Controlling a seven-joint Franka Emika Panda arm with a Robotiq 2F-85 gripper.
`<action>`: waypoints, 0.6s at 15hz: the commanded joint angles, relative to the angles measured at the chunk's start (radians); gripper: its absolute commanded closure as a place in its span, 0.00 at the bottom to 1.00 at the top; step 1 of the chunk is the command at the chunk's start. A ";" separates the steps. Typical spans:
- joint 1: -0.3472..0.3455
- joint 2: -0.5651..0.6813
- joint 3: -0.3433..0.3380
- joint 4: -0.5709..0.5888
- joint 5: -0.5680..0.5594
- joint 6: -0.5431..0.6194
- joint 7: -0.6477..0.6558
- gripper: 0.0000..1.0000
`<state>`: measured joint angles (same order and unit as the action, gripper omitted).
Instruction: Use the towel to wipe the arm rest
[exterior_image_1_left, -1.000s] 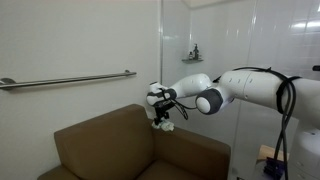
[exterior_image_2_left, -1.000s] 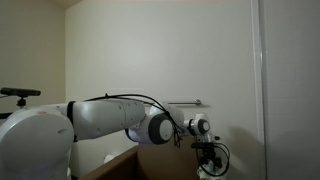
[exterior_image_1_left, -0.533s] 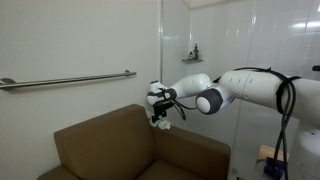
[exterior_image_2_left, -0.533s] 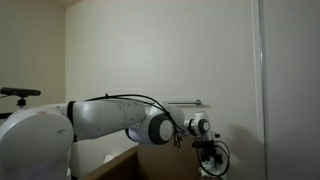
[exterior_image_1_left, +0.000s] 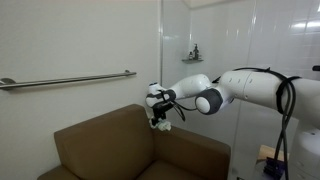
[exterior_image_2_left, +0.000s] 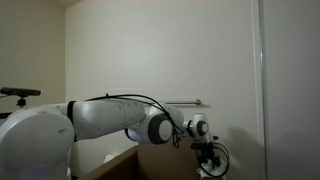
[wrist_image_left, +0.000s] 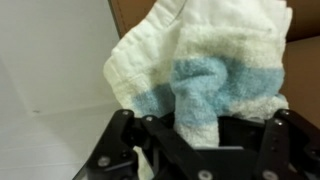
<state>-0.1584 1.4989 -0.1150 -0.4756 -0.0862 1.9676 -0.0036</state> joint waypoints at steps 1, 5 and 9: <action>0.006 -0.002 0.014 -0.007 -0.017 -0.124 -0.124 0.95; 0.017 -0.008 0.010 0.010 -0.028 -0.285 -0.226 0.95; 0.016 -0.008 0.001 0.025 -0.036 -0.439 -0.236 0.95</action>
<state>-0.1395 1.4907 -0.1149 -0.4540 -0.0963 1.6261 -0.2082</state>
